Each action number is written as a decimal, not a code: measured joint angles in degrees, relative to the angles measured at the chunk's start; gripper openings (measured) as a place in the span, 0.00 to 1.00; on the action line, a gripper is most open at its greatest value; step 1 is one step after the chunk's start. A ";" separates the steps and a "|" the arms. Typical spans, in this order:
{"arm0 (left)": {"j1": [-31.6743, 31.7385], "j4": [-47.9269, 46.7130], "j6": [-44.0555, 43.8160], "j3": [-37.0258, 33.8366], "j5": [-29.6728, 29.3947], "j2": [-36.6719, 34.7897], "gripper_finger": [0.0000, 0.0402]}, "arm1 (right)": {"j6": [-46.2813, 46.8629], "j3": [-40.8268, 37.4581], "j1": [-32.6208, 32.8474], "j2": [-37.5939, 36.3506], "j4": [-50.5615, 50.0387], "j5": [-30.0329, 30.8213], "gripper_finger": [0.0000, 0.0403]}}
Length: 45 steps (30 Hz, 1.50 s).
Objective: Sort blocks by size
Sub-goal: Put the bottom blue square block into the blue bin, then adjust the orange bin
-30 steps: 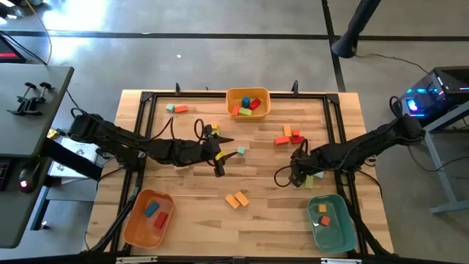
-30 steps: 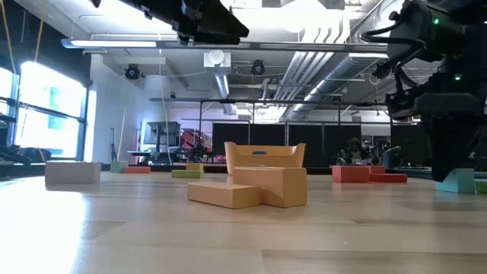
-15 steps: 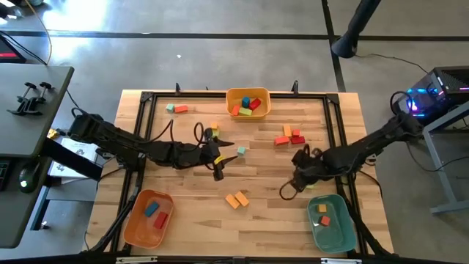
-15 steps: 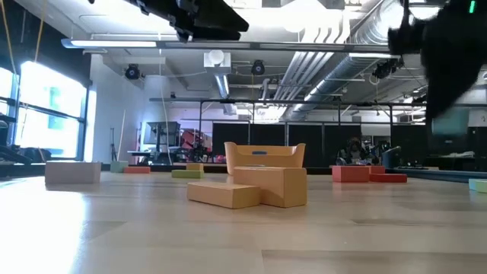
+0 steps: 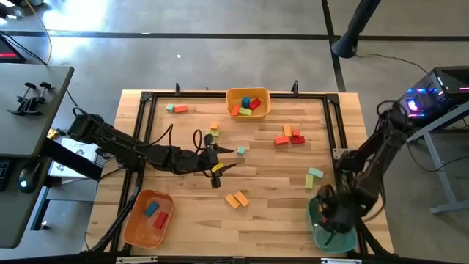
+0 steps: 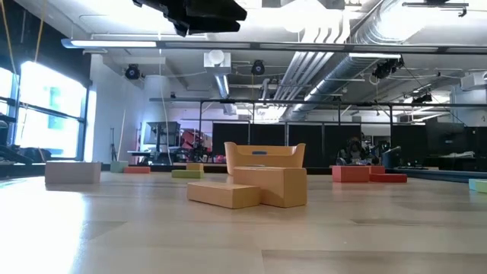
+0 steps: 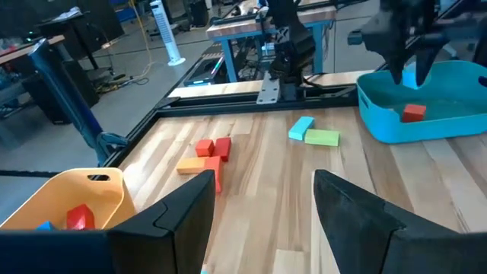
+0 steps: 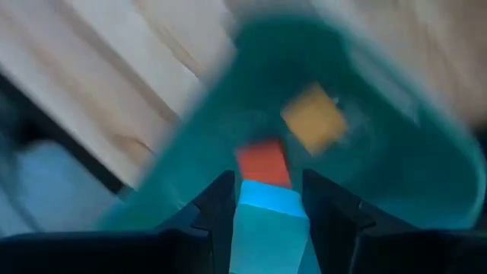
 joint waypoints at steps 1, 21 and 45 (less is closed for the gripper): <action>-0.01 0.02 0.04 0.00 0.00 0.00 0.52 | 2.70 -0.40 1.13 0.98 0.02 -1.81 0.32; 7.88 0.84 -8.45 0.04 -0.02 0.20 0.52 | -0.05 8.06 0.49 3.86 -12.58 44.92 0.51; -21.78 -79.22 -82.16 8.89 31.96 -10.34 0.26 | -60.59 3.82 -23.28 6.04 23.69 61.78 0.51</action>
